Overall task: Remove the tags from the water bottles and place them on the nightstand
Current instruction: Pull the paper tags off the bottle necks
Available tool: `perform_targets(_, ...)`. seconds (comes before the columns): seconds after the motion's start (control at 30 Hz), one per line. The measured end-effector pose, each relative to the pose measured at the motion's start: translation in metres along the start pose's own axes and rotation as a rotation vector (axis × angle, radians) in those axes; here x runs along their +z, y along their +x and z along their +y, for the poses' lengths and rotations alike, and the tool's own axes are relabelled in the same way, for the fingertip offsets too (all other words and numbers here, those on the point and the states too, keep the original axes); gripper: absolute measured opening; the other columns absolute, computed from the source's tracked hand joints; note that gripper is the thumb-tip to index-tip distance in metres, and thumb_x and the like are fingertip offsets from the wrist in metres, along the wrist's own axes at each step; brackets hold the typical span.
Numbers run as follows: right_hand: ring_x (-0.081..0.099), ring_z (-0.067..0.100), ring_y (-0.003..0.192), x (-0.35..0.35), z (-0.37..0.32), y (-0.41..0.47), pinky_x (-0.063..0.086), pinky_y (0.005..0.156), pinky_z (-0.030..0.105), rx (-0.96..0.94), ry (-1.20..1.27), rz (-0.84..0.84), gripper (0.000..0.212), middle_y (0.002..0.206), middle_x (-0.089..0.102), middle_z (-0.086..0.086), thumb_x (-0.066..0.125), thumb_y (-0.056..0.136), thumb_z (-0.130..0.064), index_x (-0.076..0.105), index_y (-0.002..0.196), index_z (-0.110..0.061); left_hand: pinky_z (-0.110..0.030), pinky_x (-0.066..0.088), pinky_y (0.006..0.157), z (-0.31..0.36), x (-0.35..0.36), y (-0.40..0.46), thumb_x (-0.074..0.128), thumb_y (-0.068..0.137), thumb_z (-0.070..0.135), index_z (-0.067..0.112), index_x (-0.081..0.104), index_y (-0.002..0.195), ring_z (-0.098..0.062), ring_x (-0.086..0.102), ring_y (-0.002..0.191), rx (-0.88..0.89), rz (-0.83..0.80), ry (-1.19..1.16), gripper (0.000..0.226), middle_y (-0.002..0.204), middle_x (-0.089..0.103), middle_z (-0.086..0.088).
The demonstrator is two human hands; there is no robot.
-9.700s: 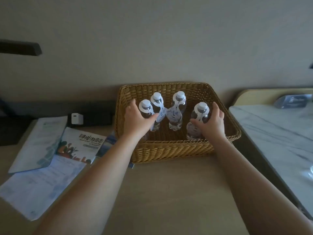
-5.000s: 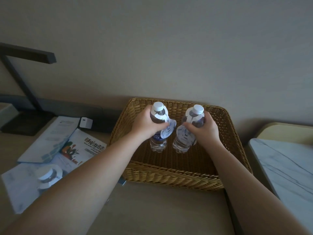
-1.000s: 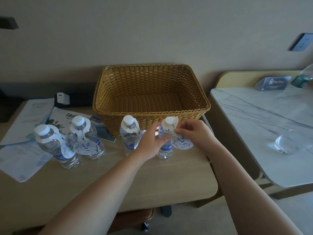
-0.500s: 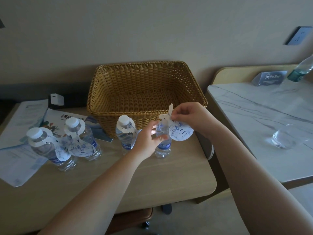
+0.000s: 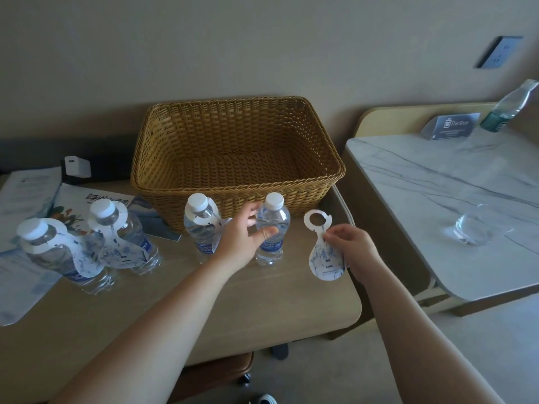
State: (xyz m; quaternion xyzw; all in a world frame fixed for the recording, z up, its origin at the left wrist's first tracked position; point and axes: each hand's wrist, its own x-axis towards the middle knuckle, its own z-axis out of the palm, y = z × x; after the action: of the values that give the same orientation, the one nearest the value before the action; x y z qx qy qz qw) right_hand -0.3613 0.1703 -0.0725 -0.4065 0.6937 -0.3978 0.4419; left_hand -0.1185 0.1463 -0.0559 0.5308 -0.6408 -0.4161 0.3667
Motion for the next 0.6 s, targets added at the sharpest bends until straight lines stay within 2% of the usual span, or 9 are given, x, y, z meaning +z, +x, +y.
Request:
perform_targets(0.07,0.068,0.016,0.077,0.006,0.02,0.005,0.049,0.061,0.027,0.06,-0.052,0.047,0.005,0.08,0.071,-0.001,0.073,0.082,-0.019,0.068,0.081,-0.018,-0.013,0.037,0.074,0.001,0.001,0.0,0.072,0.083,0.032,0.025,0.048,0.129,-0.004,0.049,0.11,-0.001,0.012,0.007,0.052,0.119,0.053,0.018)
perform_targets(0.17,0.063,0.014,0.075,0.016,0.04,0.013,0.045,0.058,0.025,0.111,-0.13,0.043,0.005,0.08,0.068,-0.003,0.073,0.082,-0.019,0.068,0.082,-0.019,-0.015,0.038,0.076,0.002,0.002,-0.001,0.072,0.084,0.03,0.024,0.048,0.13,-0.006,0.05,0.112,-0.011,0.027,0.006,0.052,0.12,0.054,0.016)
perform_targets(0.3,0.06,0.016,0.079,0.022,0.05,0.025,0.041,0.057,0.022,0.107,-0.225,0.051,0.001,0.08,0.066,-0.003,0.068,0.084,-0.016,0.069,0.085,-0.017,0.001,0.039,0.067,0.003,0.004,-0.004,0.072,0.084,0.028,0.021,0.048,0.131,-0.004,0.048,0.111,-0.001,0.059,0.017,0.053,0.124,0.054,0.012)
perform_targets(0.4,0.058,0.013,0.075,0.022,0.05,0.027,0.041,0.057,0.022,0.11,-0.237,0.069,0.011,0.08,0.064,-0.005,0.065,0.088,-0.023,0.07,0.095,-0.016,0.007,0.034,0.067,0.003,0.006,-0.004,0.072,0.084,0.028,0.02,0.047,0.132,-0.004,0.047,0.111,-0.001,0.076,0.021,0.054,0.124,0.052,0.012)
perform_targets(0.47,0.059,0.014,0.081,0.02,0.051,0.026,0.043,0.061,0.024,0.11,-0.259,0.046,0.016,0.089,0.066,-0.003,0.061,0.091,-0.023,0.07,0.103,-0.016,0.006,0.034,0.065,0.003,0.007,-0.005,0.071,0.084,0.029,0.021,0.047,0.133,-0.005,0.046,0.114,-0.006,0.086,0.027,0.055,0.127,0.052,0.011)
perform_targets(0.53,0.06,0.018,0.094,0.018,0.051,0.023,0.045,0.075,0.027,0.103,-0.291,0.0,0.023,0.103,0.067,0.001,0.058,0.093,-0.018,0.068,0.113,-0.015,0.001,0.038,0.067,0.001,0.009,-0.005,0.071,0.084,0.03,0.023,0.046,0.134,-0.007,0.046,0.118,-0.011,0.091,0.027,0.056,0.134,0.052,0.007)
perform_targets(0.6,0.059,0.02,0.104,0.015,0.049,0.019,0.044,0.084,0.03,0.103,-0.294,-0.033,0.028,0.112,0.066,0.003,0.057,0.093,-0.017,0.065,0.12,-0.014,-0.005,0.038,0.078,-0.001,0.012,-0.006,0.07,0.085,0.029,0.024,0.044,0.136,-0.012,0.046,0.126,-0.016,0.089,0.015,0.057,0.139,0.052,0.004)
